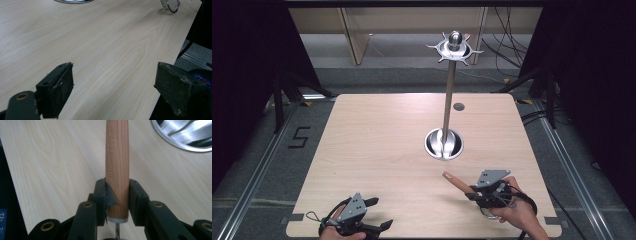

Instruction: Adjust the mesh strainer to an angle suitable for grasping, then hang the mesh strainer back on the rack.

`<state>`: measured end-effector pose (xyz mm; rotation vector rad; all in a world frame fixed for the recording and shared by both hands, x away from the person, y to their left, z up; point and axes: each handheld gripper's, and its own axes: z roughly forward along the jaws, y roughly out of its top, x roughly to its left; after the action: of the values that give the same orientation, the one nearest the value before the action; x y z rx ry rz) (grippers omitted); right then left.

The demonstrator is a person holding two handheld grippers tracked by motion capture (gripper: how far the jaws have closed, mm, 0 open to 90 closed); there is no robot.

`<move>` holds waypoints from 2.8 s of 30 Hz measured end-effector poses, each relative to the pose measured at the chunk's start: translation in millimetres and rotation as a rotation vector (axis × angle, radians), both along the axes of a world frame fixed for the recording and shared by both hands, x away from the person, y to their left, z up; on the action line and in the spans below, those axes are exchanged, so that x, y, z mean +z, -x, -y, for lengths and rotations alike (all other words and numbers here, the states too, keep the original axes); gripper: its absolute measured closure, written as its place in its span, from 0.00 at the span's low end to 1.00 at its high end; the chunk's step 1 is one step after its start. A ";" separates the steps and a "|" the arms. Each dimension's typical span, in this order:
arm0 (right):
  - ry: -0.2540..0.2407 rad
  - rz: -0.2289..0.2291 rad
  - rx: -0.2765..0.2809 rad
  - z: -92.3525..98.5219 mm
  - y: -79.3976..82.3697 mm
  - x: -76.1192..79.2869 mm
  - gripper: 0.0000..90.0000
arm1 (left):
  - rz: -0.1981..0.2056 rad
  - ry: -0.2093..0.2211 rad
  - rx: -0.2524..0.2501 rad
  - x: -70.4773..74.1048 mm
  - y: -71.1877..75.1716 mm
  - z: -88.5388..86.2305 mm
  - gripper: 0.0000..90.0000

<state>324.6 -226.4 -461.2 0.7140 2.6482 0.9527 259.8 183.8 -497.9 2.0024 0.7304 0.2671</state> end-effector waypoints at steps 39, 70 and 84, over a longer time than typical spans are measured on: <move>-0.297 0.085 -0.065 16.4 -20.5 57.5 0.80 | 0.009 0.016 0.010 0.3 1.2 -0.7 0.16; -0.512 0.197 -0.109 3.6 -63.8 124.5 0.80 | 0.008 0.016 0.007 0.1 1.1 -0.7 0.16; -0.524 0.239 -0.113 -0.8 -76.7 164.8 0.80 | -0.007 0.024 0.011 -0.2 2.0 0.3 0.16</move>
<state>401.3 -225.6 -296.5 0.7836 2.1396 1.6084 257.9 183.5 -498.2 1.9783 0.7454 0.2567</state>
